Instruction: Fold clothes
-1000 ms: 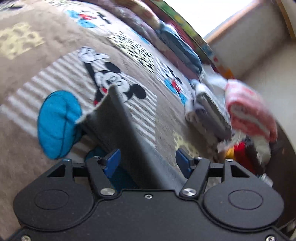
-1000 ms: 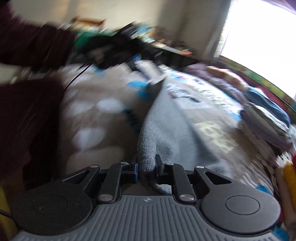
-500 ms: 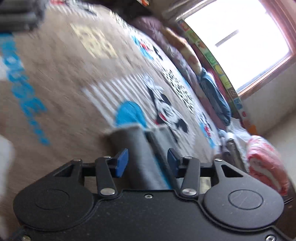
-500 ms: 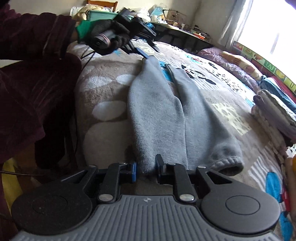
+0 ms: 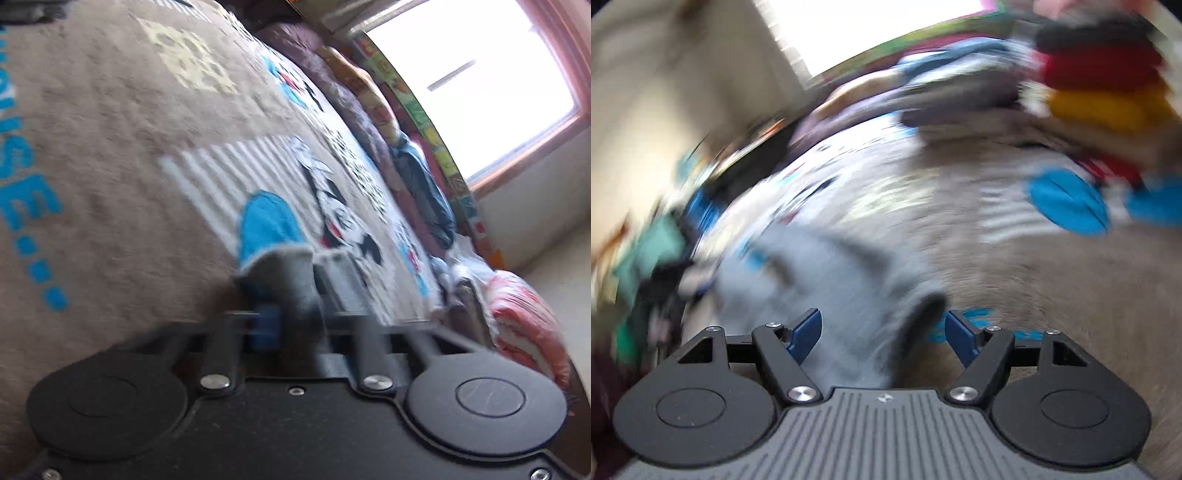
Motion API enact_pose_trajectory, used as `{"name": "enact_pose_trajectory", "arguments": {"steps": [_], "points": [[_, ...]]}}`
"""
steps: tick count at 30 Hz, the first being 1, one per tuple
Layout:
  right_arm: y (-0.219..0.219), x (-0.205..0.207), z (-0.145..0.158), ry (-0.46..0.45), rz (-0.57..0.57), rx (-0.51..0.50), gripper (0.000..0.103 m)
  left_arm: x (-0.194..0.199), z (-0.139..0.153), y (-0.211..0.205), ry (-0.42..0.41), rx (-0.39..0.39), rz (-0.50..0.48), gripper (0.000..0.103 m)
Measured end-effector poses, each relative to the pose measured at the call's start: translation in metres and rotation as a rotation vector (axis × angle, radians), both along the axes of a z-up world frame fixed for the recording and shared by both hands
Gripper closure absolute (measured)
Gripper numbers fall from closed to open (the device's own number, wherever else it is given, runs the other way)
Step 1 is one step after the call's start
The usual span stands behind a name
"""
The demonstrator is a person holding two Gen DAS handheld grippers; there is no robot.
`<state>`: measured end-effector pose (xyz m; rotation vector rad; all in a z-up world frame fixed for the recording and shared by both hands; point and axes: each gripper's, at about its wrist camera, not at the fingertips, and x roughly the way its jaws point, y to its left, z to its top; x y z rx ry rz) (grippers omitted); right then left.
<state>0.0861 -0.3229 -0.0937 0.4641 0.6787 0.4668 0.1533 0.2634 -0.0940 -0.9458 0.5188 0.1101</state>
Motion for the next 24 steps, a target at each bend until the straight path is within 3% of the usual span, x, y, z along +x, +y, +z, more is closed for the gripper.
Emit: {"name": "enact_pose_trajectory", "arguments": {"steps": [4,7,12,13,14,15,16,17,18,20,24], "points": [[-0.022,0.014,-0.020,0.052,-0.137,0.203,0.029,-0.021,0.031,-0.003,-0.037,0.040,0.000,0.096],[-0.018,0.020,-0.026,0.066,-0.134,0.159,0.029,-0.041,0.053,-0.007,-0.017,0.105,0.021,0.096],[-0.011,0.022,-0.036,0.063,-0.095,0.170,0.031,-0.057,0.058,-0.016,0.013,0.207,0.045,0.096],[-0.008,0.024,-0.037,0.060,-0.093,0.167,0.045,-0.056,0.054,-0.016,0.024,0.216,0.047,0.096],[-0.007,0.025,-0.040,0.060,-0.087,0.173,0.065,-0.056,0.050,-0.016,0.035,0.224,0.049,0.096],[-0.006,0.026,-0.041,0.062,-0.089,0.173,0.072,-0.052,0.045,-0.015,0.060,0.236,0.043,0.095],[-0.006,0.026,-0.041,0.063,-0.094,0.169,0.075,-0.045,0.040,-0.015,0.137,0.284,0.030,0.087],[-0.005,0.027,-0.042,0.065,-0.100,0.165,0.076,-0.038,0.035,-0.015,0.219,0.333,0.017,0.070],[-0.006,0.028,-0.042,0.067,-0.106,0.158,0.077,-0.035,0.034,-0.017,0.279,0.398,0.031,0.063],[-0.009,0.032,-0.044,0.073,-0.129,0.151,0.078,-0.037,0.042,-0.019,0.238,0.461,0.049,0.056],[-0.014,0.033,-0.052,0.099,-0.131,0.190,0.078,-0.013,0.061,-0.028,0.168,0.529,-0.053,0.054]]}}
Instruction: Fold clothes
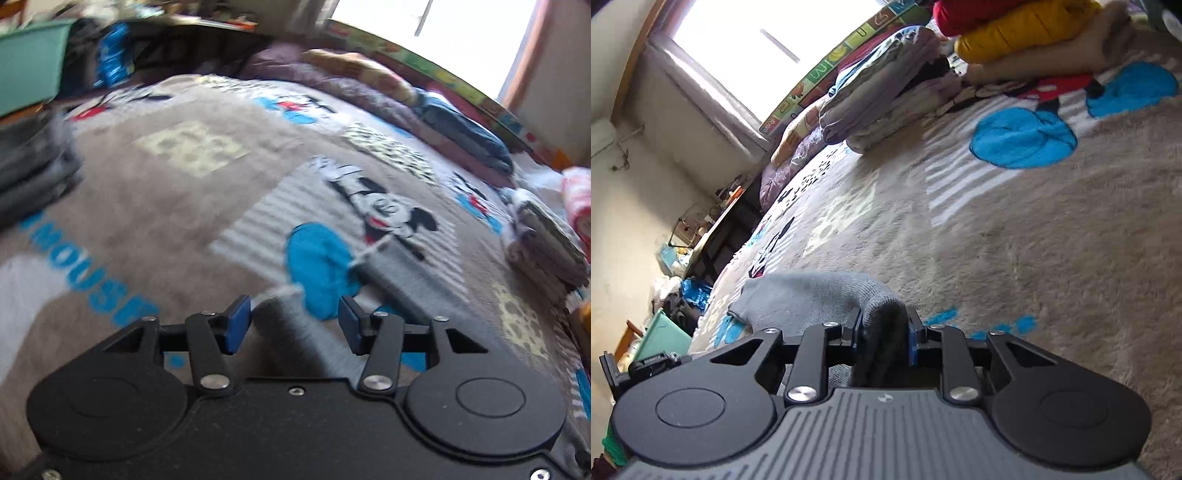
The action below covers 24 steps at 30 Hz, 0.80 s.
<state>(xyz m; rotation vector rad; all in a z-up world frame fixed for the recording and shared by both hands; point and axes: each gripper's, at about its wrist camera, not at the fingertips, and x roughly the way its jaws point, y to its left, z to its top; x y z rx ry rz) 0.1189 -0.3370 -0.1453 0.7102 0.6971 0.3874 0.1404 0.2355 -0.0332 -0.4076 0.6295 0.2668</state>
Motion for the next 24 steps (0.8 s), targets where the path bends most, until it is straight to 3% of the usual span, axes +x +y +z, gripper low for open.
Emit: {"name": "enact_pose_trajectory", "arguments": {"steps": [5,13,15,20,21,23,24], "points": [[-0.003,-0.003,-0.008,0.002,-0.025,0.064,0.075,0.059,0.009,-0.007,0.037,-0.009,-0.133,0.052],[-0.004,0.000,-0.011,0.001,-0.019,0.098,0.074,0.122,0.023,-0.011,0.075,-0.056,-0.186,0.050],[-0.004,0.001,-0.012,-0.001,-0.016,0.100,0.074,0.141,0.009,-0.010,0.138,-0.100,-0.201,0.049],[-0.001,0.002,-0.011,-0.002,-0.015,0.087,0.074,0.163,-0.035,-0.007,0.231,-0.127,-0.200,0.050],[-0.001,0.002,-0.011,-0.004,-0.013,0.083,0.074,0.161,-0.036,-0.010,0.212,-0.112,-0.205,0.052],[0.000,0.004,-0.009,-0.019,-0.004,0.070,0.078,0.157,-0.036,-0.016,0.184,-0.084,-0.225,0.091],[0.001,0.006,-0.007,-0.028,0.002,0.058,0.079,0.155,-0.035,-0.016,0.165,-0.092,-0.241,0.092]]}}
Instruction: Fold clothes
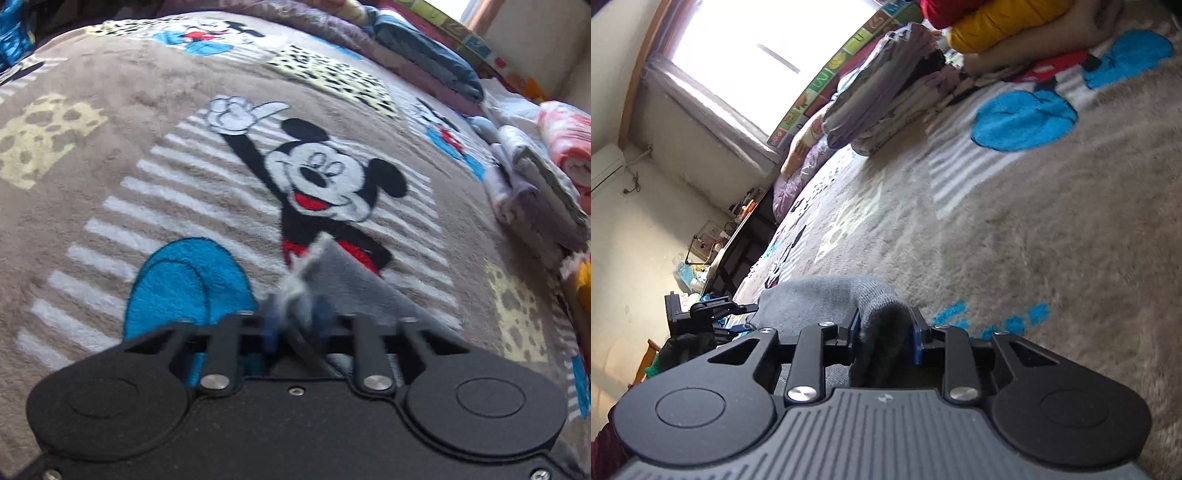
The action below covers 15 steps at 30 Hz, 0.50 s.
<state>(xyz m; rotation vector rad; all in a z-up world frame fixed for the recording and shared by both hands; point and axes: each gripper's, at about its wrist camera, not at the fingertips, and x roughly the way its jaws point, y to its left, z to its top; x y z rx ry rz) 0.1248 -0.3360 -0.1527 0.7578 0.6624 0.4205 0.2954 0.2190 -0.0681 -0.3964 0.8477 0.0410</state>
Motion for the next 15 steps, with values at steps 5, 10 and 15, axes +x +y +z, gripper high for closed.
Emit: {"name": "enact_pose_trajectory", "arguments": {"steps": [5,10,15], "points": [[-0.002,0.020,0.024,-0.064,0.022,-0.069,0.086,-0.011,0.025,0.004,-0.202,-0.030,-0.031,0.094],[-0.014,0.065,0.067,-0.141,0.037,-0.135,0.086,-0.025,0.044,0.015,-0.389,-0.080,0.024,0.094],[-0.015,0.123,0.090,-0.129,0.101,-0.218,0.086,-0.017,0.030,0.019,-0.364,-0.056,0.050,0.094]]}}
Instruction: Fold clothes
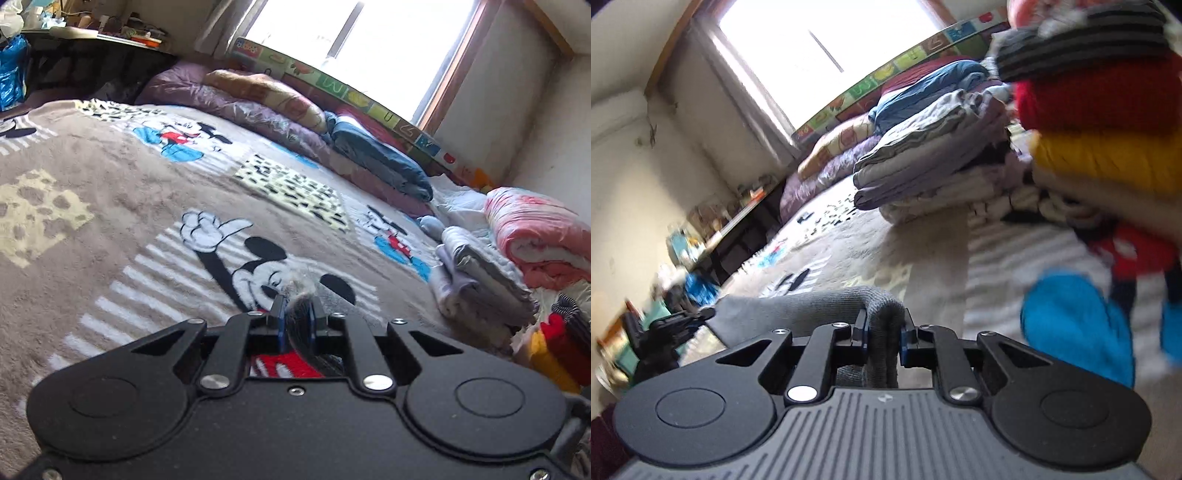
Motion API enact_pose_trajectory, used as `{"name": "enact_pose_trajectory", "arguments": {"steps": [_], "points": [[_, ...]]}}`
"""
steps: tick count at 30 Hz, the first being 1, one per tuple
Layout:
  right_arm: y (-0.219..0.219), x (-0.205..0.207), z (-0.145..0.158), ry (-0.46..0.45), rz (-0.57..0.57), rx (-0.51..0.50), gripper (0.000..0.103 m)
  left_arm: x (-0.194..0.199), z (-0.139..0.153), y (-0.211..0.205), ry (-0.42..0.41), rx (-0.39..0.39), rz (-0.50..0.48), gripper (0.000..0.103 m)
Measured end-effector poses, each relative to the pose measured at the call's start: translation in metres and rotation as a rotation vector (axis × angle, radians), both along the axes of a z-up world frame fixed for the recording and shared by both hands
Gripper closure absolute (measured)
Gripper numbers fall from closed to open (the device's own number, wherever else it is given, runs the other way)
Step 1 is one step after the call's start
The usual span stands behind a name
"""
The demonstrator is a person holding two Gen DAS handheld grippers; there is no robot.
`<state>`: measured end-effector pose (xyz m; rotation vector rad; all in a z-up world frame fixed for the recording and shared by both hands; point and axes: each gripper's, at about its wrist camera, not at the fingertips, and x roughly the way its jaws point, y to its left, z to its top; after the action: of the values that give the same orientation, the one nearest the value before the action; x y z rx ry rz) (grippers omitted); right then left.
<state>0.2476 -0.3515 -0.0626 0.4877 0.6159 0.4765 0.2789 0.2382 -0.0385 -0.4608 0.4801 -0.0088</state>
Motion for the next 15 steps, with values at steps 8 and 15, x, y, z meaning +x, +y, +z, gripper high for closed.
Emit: {"name": "enact_pose_trajectory", "arguments": {"steps": [8,15], "points": [[0.013,0.051,-0.001,0.062,0.046,-0.061,0.086,0.000,-0.016,0.012,0.004,-0.010,0.023,0.094],[0.017,0.087,-0.051,0.263,-0.065,-0.189,0.066,0.012,-0.020,-0.001,0.328,0.311,0.123,0.077]]}}
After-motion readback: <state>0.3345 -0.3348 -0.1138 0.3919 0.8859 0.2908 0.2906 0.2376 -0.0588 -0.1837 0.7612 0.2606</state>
